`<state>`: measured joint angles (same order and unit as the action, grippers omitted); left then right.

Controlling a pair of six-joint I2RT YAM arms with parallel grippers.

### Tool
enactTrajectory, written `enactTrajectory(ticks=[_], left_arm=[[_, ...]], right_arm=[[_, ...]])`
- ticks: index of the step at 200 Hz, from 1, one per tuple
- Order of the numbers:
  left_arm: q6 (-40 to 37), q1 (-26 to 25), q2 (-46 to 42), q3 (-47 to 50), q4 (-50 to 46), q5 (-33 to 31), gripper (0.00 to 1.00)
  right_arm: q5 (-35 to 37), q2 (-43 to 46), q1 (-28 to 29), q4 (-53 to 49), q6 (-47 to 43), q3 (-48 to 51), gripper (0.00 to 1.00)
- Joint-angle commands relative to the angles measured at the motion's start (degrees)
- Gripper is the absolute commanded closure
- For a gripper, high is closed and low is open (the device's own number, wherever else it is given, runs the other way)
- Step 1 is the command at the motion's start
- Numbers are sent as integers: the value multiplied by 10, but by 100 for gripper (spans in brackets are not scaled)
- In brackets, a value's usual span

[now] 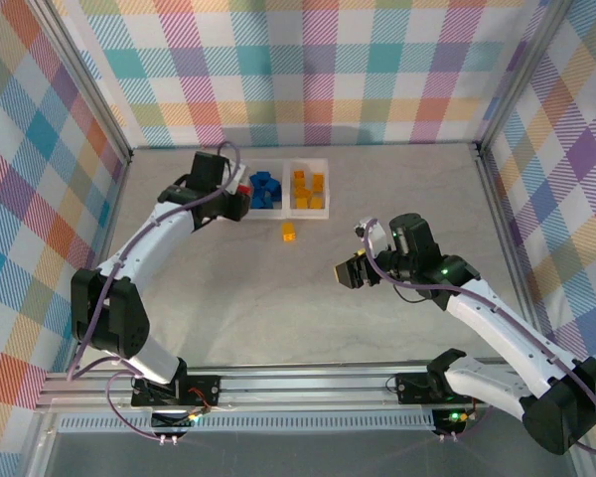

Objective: Sort the legos into containers by color

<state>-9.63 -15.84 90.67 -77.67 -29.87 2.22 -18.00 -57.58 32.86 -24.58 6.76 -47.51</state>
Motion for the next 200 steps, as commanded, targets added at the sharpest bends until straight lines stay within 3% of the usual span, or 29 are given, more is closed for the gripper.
enactTrajectory(ticks=[1,45,75,107,146,200], left_arm=[[27,22,42,-50,-10,-40,69],[49,50,162,-151,-12,-93,69],[54,63,213,-179,6,-92,68],[54,73,238,-203,8,-87,58],[56,73,159,-147,39,-41,41],[99,70,-72,37,105,46,38]], right_arm=[[2,-2,8,-4,-9,-13,30],[9,-3,13,-14,-12,-20,30],[15,4,15,-17,-12,-19,30],[16,5,21,-21,-12,-21,29],[23,-2,26,-23,-11,-23,28],[38,-6,34,-18,-6,-25,28]])
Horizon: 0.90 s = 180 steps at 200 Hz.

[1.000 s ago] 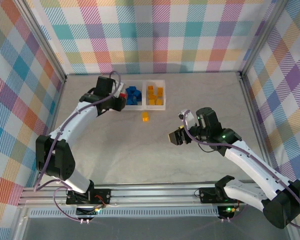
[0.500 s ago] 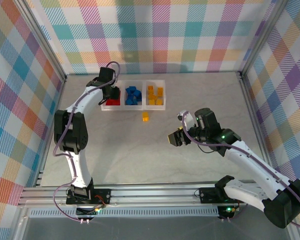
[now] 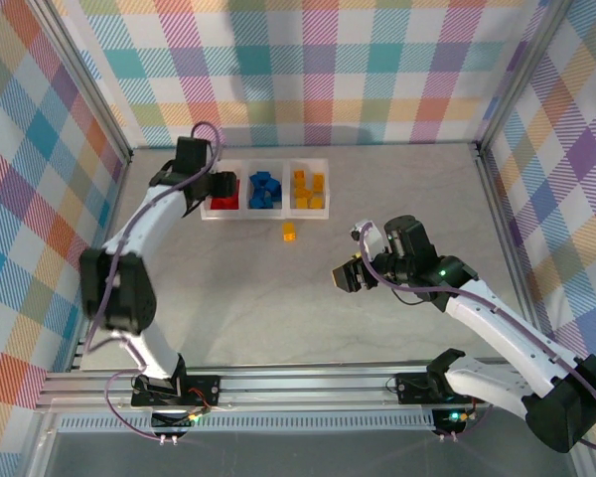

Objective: Sort the legos into containers by color

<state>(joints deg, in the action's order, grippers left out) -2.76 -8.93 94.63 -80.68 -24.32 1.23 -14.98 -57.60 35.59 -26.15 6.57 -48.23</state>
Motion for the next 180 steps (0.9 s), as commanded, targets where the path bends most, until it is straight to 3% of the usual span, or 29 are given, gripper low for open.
enactTrajectory(ticks=[1,51,76,105,127,180], left_arm=[[32,0,-116,71,50,56,37],[51,-62,-318,178,50,46,35],[48,-122,-382,193,16,63,35],[66,-217,-449,225,-6,23,34],[96,-254,-485,268,11,21,34],[108,-280,-500,283,2,9,33]], right_arm=[[8,-6,7,-2,-4,-18,28],[31,-43,27,20,3,-38,28],[44,-67,37,44,12,-51,25],[51,-91,39,74,28,-61,23],[57,-110,41,99,38,-64,22],[133,-177,48,170,99,-74,22]])
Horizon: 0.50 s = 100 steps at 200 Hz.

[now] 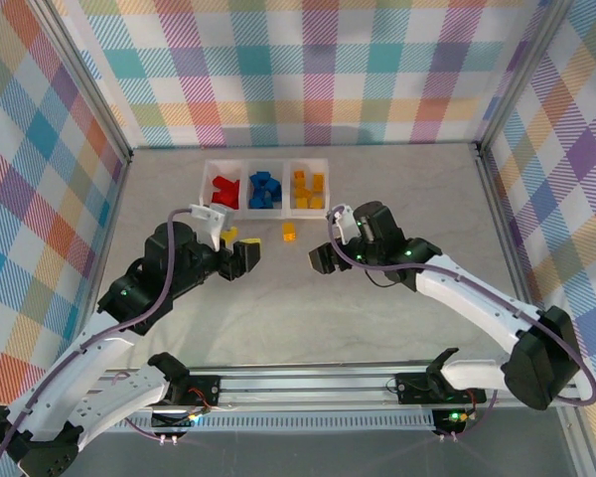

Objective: Sort the legos into containers by color

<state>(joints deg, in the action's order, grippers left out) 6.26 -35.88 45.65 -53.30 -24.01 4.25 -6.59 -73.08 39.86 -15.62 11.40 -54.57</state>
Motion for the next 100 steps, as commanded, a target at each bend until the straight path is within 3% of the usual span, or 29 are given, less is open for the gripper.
enactTrajectory(ticks=[1,65,100], left_arm=[[17,-11,-10,11,0,-21,34],[20,-13,-14,27,1,-17,33],[19,-13,-15,27,-8,-24,33]], right_arm=[[50,-24,5,67,53,-10,22],[147,-193,30,111,97,-87,25],[201,-312,50,89,88,-176,27]])
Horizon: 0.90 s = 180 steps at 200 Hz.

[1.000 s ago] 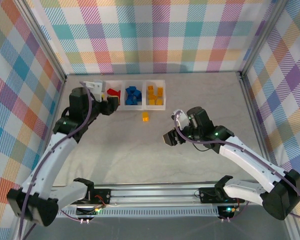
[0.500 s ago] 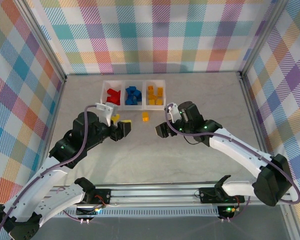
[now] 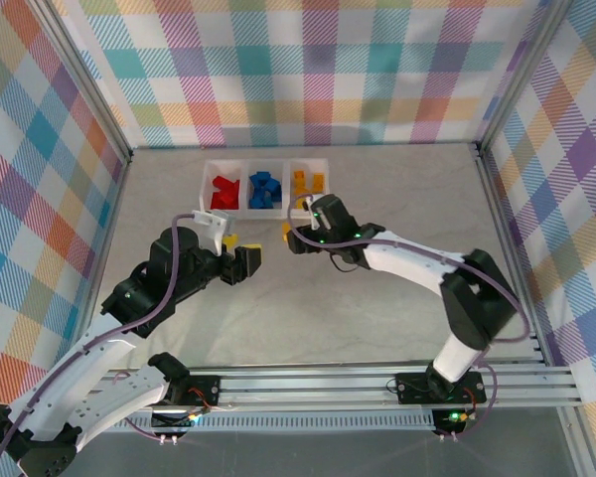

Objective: Sort the legos into containers by color

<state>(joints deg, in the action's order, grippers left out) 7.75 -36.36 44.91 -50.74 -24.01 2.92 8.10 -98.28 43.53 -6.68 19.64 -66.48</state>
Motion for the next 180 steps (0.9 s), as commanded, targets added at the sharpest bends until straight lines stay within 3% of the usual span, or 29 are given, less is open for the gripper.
enactTrajectory(ticks=[1,76,143,180], left_arm=[[4,-8,-7,1,-8,-11,33],[5,-10,-6,-6,-26,-8,32],[3,-11,-2,-11,-32,-5,32],[0,-12,1,-13,-38,-6,32]], right_arm=[[54,-63,14,0,6,-60,27],[110,-214,23,-60,-10,-192,35],[127,-272,23,-89,-12,-247,38],[126,-285,22,-91,-16,-262,47]])
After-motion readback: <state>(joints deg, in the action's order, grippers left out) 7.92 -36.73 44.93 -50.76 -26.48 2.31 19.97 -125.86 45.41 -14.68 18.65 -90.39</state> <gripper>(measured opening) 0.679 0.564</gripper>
